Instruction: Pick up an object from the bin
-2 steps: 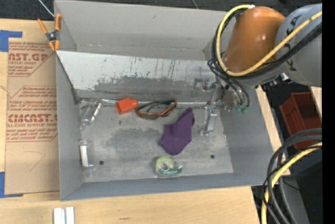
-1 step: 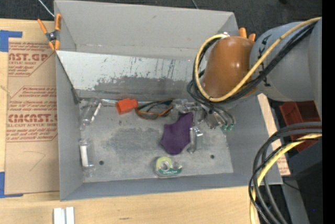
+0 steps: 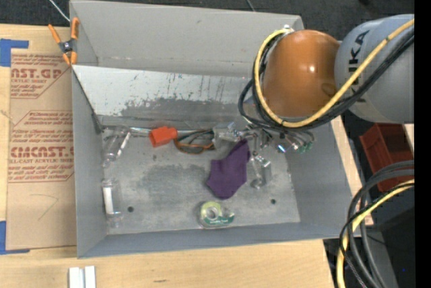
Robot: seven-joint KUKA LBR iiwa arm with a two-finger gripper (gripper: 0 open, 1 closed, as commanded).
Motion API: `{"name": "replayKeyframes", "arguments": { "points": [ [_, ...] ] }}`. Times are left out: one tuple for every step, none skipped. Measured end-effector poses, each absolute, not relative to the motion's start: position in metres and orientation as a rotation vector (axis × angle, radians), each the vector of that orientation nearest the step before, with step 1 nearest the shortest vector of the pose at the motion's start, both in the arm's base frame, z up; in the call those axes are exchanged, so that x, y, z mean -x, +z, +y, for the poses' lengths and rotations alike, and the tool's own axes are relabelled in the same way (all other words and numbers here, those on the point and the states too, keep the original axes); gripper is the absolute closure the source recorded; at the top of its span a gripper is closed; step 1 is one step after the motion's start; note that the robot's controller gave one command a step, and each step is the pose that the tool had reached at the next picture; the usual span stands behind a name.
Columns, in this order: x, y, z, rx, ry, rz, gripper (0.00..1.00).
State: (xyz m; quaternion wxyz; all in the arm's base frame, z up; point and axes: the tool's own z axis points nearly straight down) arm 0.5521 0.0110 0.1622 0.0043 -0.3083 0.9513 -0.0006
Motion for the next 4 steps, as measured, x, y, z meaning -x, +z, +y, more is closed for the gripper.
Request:
{"name": "replayKeyframes", "arguments": {
  "points": [
    [-0.532,0.099,-0.006,0.853,0.003,3.025,0.00],
    [-0.555,0.069,-0.001,1.462,-0.002,2.768,0.00],
    [-0.545,0.070,-0.015,0.958,0.005,2.991,1.00],
    [-0.545,0.070,-0.015,0.958,0.005,2.991,1.00]
  ]
}}
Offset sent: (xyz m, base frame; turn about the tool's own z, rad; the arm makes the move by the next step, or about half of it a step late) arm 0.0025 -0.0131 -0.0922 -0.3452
